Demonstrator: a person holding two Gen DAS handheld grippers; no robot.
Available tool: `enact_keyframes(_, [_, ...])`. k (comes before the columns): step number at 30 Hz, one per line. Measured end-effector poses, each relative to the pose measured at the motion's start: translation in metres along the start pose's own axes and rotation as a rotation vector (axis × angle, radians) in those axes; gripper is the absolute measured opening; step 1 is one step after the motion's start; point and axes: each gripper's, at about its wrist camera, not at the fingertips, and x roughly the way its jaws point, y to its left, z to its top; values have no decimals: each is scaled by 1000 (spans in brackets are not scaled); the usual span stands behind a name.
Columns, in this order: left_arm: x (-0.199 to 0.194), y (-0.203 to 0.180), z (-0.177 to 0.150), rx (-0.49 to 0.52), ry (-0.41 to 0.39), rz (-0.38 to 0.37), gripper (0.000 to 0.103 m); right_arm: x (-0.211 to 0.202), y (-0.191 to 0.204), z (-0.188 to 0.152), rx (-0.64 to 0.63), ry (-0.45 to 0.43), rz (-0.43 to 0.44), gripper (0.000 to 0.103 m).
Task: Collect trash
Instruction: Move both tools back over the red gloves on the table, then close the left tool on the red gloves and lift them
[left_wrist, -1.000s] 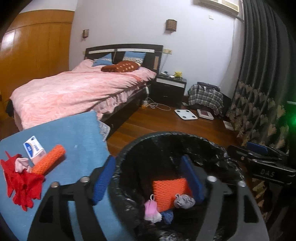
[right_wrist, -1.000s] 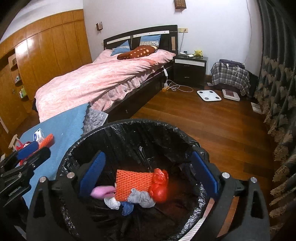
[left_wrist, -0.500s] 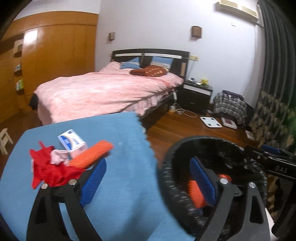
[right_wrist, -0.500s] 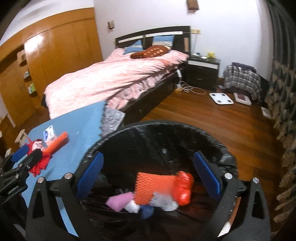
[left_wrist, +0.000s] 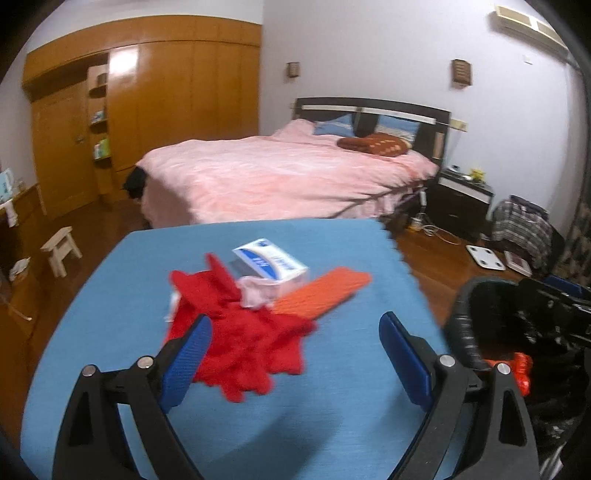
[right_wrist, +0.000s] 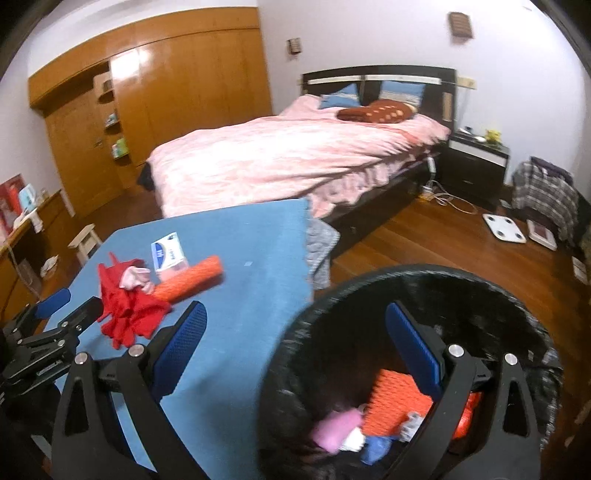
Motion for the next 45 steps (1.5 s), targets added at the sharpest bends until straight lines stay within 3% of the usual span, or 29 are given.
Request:
enact_keyframes(4, [7,27,-4,-28,10,41,89,15,26,3,-36,4,36,95])
enact_keyframes(10, [24,48,-11,-57,44,62,78,40,55,7,-79,12,67,95])
enact_keyframes(21, [66,48,-20,-69,110,48,59,74,70,-1,-92,64,57,95])
enact_keyframes(24, [76,46,-23,-68,137,39,42,79,69,-3,-94,74,55,95])
enact_keyframes(26, [80,45,-24,-68,152,22,24,79,68,-5,-95,79,55,95])
enact_keyframes(29, [79,44,-25,-65,155,8,12,83,68,-7,-94,89,54,95])
enact_keyframes(39, [38,55,-21,-76,102,-3,10,81,70,-9,-97,93,66,95])
enact_keyframes(45, [21,69,-29,-74,116,8,10,81,78,-10,-112,98,80,95])
